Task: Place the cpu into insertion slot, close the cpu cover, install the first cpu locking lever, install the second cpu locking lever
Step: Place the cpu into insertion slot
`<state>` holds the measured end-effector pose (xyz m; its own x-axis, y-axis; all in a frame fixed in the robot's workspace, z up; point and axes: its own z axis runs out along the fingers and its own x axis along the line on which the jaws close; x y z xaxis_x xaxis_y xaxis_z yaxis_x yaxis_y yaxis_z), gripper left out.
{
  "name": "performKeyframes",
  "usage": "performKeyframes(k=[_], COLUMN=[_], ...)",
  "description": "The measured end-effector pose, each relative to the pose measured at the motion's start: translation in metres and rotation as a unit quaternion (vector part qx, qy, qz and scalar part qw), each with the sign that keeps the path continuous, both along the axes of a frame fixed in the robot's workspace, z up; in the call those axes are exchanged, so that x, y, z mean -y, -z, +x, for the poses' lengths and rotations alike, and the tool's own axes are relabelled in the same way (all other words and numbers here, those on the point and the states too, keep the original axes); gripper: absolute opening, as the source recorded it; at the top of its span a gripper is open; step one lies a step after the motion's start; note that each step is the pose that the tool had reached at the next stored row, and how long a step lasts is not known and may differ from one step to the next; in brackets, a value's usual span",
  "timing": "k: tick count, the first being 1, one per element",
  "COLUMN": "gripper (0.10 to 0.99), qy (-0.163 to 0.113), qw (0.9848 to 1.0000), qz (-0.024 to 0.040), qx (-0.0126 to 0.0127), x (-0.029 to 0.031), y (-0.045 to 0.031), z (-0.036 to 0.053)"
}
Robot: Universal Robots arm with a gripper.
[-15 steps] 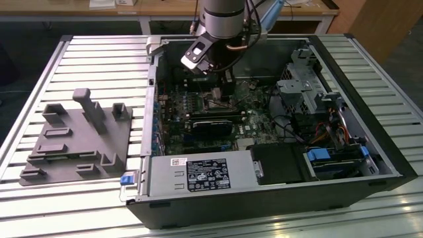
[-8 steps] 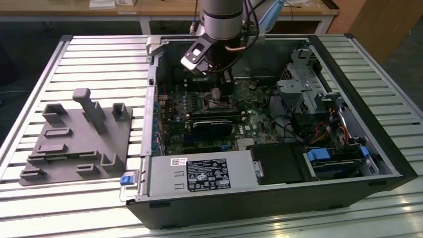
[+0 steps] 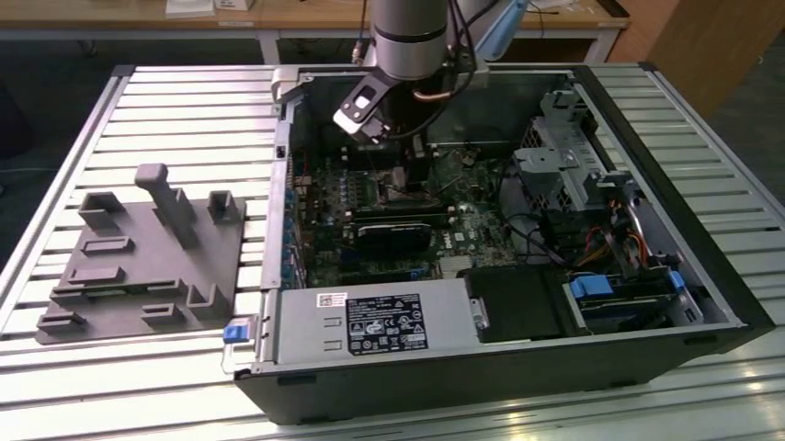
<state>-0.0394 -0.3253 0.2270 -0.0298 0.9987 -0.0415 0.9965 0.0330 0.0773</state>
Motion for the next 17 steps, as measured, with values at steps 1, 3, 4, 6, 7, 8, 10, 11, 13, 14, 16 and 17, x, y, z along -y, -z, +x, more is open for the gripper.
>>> performKeyframes(k=[1, 3, 4, 6, 7, 8, 10, 11, 13, 14, 16, 17], gripper=[0.537, 0.537, 0.537, 0.537, 0.537, 0.537, 0.537, 0.537, 0.537, 0.537, 0.537, 0.537], qy=[0.001, 0.004, 0.005, 0.008, 0.009, 0.01, 0.012, 0.012, 0.013, 0.014, 0.015, 0.015], qw=[1.0, 1.0, 1.0, 1.0, 1.0, 0.9999, 0.9999, 0.9999, 0.9999, 0.9999, 0.9999, 0.9999], qz=[0.0, 0.0, -0.0001, 0.0, -0.0001, 0.0, -0.0001, -0.0001, 0.0, 0.0, 0.0, 0.0], qx=[0.0, 0.0, 0.0, 0.0, 0.0, 0.0, -0.0001, -0.0001, 0.0, 0.0, 0.0, 0.0], x=[-0.0003, -0.0007, -0.0007, -0.0009, -0.001, -0.0012, -0.0019, -0.0025, -0.0038, -0.0045, -0.0059, -0.0065], y=[0.0008, 0.0026, 0.0037, 0.006, 0.0071, 0.0081, 0.0098, 0.0105, 0.012, 0.0127, 0.0143, 0.015], z=[0.0, -0.0001, -0.0002, -0.0003, -0.0003, -0.0003, -0.0003, -0.0003, -0.0003, -0.0003, -0.0003, -0.0003])
